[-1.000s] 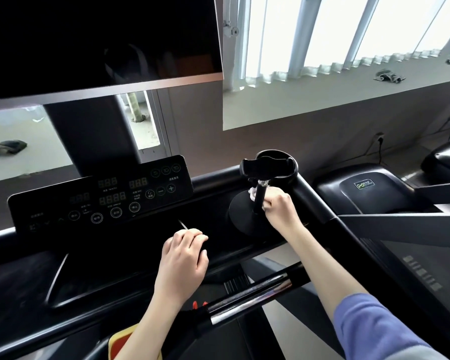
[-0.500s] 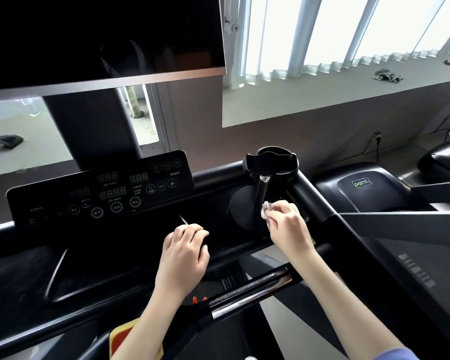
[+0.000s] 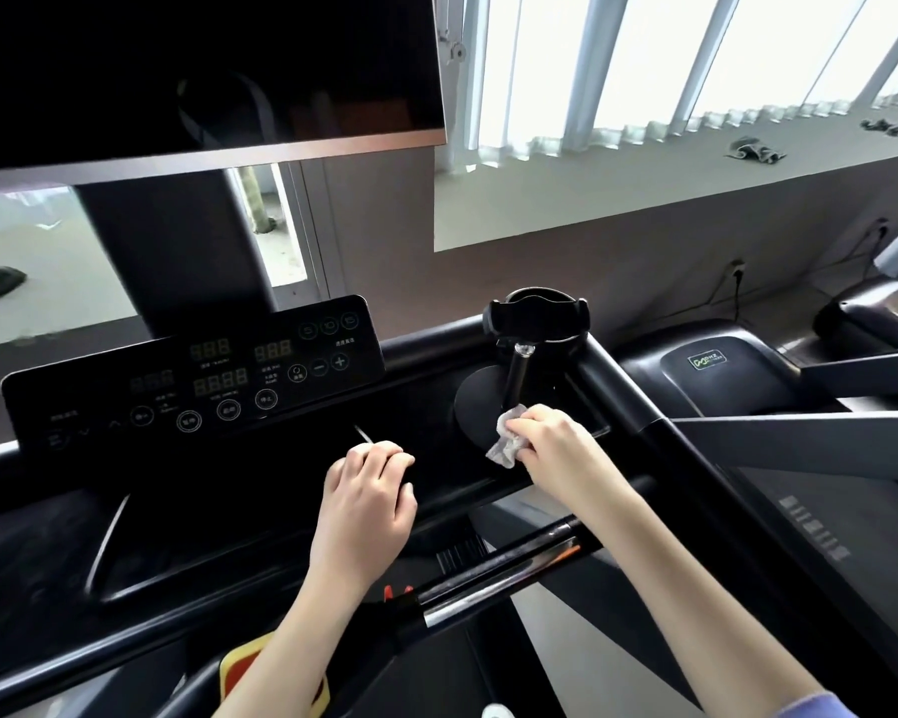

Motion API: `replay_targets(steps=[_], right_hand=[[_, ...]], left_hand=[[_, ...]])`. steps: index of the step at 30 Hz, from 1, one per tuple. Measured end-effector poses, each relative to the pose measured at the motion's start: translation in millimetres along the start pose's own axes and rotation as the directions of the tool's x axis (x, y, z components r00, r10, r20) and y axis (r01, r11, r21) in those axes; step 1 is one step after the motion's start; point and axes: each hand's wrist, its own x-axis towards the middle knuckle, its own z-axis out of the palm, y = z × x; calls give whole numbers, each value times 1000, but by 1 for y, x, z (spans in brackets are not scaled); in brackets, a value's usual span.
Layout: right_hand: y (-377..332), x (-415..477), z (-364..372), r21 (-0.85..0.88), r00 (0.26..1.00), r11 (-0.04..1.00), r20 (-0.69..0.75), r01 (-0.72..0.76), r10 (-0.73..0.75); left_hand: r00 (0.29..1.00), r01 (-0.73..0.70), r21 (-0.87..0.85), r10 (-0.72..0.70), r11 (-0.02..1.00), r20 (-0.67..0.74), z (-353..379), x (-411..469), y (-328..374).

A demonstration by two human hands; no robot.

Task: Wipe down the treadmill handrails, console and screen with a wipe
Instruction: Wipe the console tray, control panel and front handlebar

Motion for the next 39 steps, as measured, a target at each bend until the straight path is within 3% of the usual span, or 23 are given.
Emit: replay_targets(steps=[5,11,16,22,30,36,39], right_hand=[[-18,8,22,19,992,999,-118,-51,53],[-46,24,35,-111,978,990,-195,-91,68],[-68,46,46,-418,986,893,-96,-165,137],[-76,77,41,-460,937,821,-93,-340,336],[-67,58,49,-517,969,822,-67,-238,238],[-72,52,48,-477,966,845,-195,-243,168],[-60,32,53,-387,970,916,-245,-102,5]], left_hand=[[1000,-1,3,1,1000,3,0,0,0],[1000,-11,11,11,1000,-4,0,0,-1],[1000,-16,9,16,1000,-12,1,-1,0],[999,-27,-18,27,999,-20,1,-1,-2],[1000,-17,-49,16,999,-5,1,-2,-4],[1000,-7,-99,8,995,11,0,-2,-6],[999,-1,-149,7,989,38,0,-1,-11]])
